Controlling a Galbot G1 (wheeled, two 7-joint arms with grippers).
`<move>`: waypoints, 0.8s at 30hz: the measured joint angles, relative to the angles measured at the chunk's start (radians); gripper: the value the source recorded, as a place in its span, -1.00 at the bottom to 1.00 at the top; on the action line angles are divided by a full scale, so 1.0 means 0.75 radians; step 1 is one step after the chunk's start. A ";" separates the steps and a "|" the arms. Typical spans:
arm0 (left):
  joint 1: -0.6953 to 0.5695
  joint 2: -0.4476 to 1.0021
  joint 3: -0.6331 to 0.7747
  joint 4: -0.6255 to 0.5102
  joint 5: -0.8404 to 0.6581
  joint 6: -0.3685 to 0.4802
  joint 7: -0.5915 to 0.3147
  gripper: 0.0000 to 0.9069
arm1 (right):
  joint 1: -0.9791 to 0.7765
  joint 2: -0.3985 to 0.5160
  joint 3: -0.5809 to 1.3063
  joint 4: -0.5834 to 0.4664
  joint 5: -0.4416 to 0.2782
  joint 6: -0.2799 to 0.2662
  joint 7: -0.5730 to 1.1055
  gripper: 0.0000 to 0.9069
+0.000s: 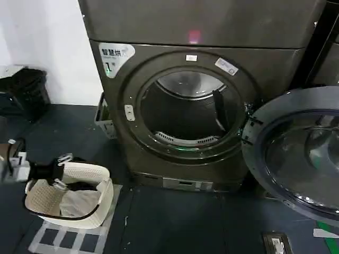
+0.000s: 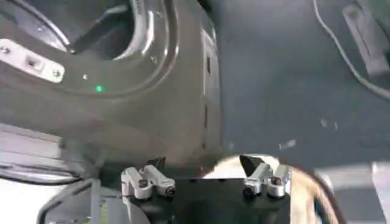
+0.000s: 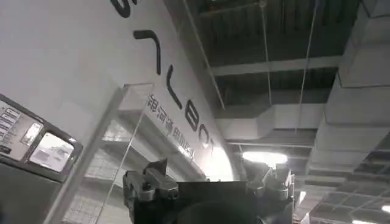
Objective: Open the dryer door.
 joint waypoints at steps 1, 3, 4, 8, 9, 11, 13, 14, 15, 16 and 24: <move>0.001 0.005 -0.005 0.011 0.025 -0.001 0.004 1.00 | 0.000 -0.002 0.000 -0.001 0.000 -0.001 0.000 1.00; 0.002 0.015 -0.019 0.032 0.089 -0.001 0.015 1.00 | 0.000 -0.004 0.003 -0.005 0.000 -0.002 0.000 1.00; 0.003 0.020 -0.026 0.039 0.122 -0.005 0.026 1.00 | -0.002 -0.004 0.003 -0.005 -0.001 -0.002 0.000 1.00; 0.005 0.030 -0.042 0.064 0.246 -0.027 0.051 1.00 | -0.004 -0.009 0.005 -0.005 0.007 -0.005 -0.002 1.00; 0.007 0.034 -0.043 0.064 0.269 -0.032 0.054 1.00 | -0.006 -0.012 0.008 -0.007 0.010 -0.007 -0.003 1.00; 0.014 0.044 -0.043 0.065 0.297 -0.047 0.058 1.00 | -0.009 -0.015 0.015 -0.010 0.011 -0.007 -0.003 1.00; 0.016 0.044 -0.043 0.076 0.322 -0.054 0.060 1.00 | -0.012 -0.015 0.015 -0.011 0.011 -0.007 -0.003 1.00; 0.017 0.044 -0.043 0.078 0.325 -0.054 0.060 1.00 | -0.013 -0.015 0.015 -0.010 0.011 -0.007 -0.003 1.00; 0.017 0.042 -0.043 0.079 0.335 -0.057 0.060 1.00 | -0.014 -0.013 0.015 -0.007 0.011 -0.007 -0.004 1.00; 0.017 0.040 -0.042 0.081 0.342 -0.058 0.060 1.00 | -0.016 -0.012 0.015 -0.006 0.011 -0.006 -0.004 1.00; 0.023 0.030 -0.038 0.103 0.392 -0.090 0.064 1.00 | -0.024 -0.005 0.016 -0.007 0.011 -0.004 -0.005 1.00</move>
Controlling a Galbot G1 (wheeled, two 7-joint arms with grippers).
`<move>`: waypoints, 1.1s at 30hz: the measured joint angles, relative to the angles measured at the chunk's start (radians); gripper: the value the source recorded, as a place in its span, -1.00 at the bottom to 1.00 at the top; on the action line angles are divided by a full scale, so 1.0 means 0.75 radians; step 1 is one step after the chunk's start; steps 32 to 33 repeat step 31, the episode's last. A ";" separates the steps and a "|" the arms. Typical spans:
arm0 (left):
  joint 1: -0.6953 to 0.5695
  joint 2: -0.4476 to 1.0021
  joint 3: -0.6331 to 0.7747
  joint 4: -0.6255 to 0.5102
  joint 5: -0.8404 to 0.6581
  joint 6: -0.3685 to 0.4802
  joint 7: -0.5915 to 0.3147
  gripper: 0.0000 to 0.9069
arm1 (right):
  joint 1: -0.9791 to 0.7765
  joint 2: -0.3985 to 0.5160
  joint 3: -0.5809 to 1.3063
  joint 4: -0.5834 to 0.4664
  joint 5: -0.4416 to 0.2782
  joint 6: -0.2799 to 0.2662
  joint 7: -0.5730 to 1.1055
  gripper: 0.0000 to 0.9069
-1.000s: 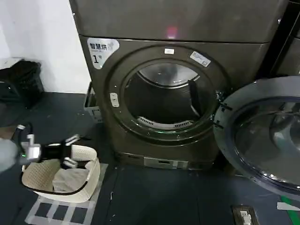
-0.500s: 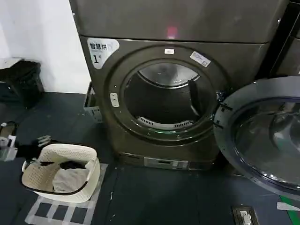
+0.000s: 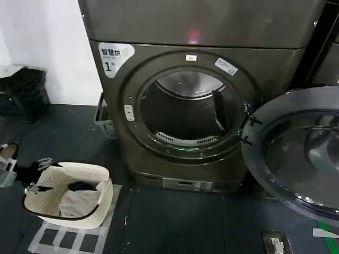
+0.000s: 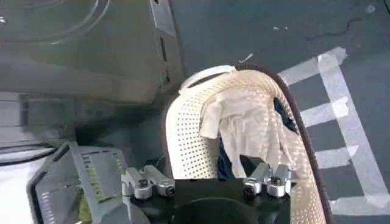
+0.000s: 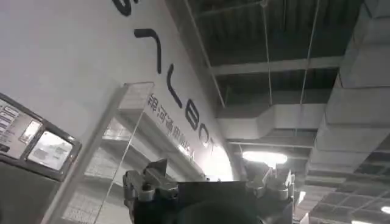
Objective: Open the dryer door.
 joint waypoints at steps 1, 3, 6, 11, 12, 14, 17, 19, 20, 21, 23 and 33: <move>0.000 0.000 0.000 0.003 0.002 -0.002 -0.002 1.00 | -0.001 0.000 0.001 0.000 0.000 -0.003 0.000 1.00; 0.000 0.000 0.002 0.010 0.017 -0.010 0.000 1.00 | -0.004 0.002 0.006 0.002 -0.001 -0.016 -0.001 1.00; 0.005 0.000 0.006 0.015 0.035 -0.024 -0.003 1.00 | -0.010 0.003 0.016 0.004 -0.002 -0.018 -0.002 1.00; 0.004 -0.007 0.006 0.019 0.041 -0.031 0.000 1.00 | -0.018 0.003 0.028 0.004 0.000 -0.017 -0.004 1.00; 0.004 -0.007 0.006 0.019 0.041 -0.033 0.001 1.00 | -0.020 0.004 0.029 0.004 0.000 -0.016 -0.005 1.00; 0.004 -0.007 0.006 0.024 0.040 -0.036 0.007 1.00 | -0.022 0.007 0.031 0.004 0.001 -0.015 -0.005 1.00; 0.001 -0.015 0.006 0.027 0.045 -0.048 0.033 1.00 | -0.024 0.012 0.036 0.004 0.000 -0.014 -0.005 1.00; 0.001 -0.018 0.006 0.027 0.046 -0.048 0.034 1.00 | -0.024 0.014 0.036 0.005 0.000 -0.014 -0.005 1.00; 0.001 -0.020 0.006 0.027 0.049 -0.051 0.034 1.00 | -0.024 0.016 0.036 0.005 -0.001 -0.014 -0.005 1.00; 0.001 -0.022 0.006 0.029 0.051 -0.052 0.034 1.00 | -0.024 0.017 0.037 0.006 -0.001 -0.014 -0.005 1.00; 0.001 -0.022 0.007 0.029 0.052 -0.055 0.034 1.00 | -0.024 0.019 0.038 0.008 -0.002 -0.014 -0.004 1.00; 0.000 -0.021 0.007 0.039 0.065 -0.085 0.055 1.00 | -0.023 0.023 0.040 0.008 -0.014 -0.013 -0.003 1.00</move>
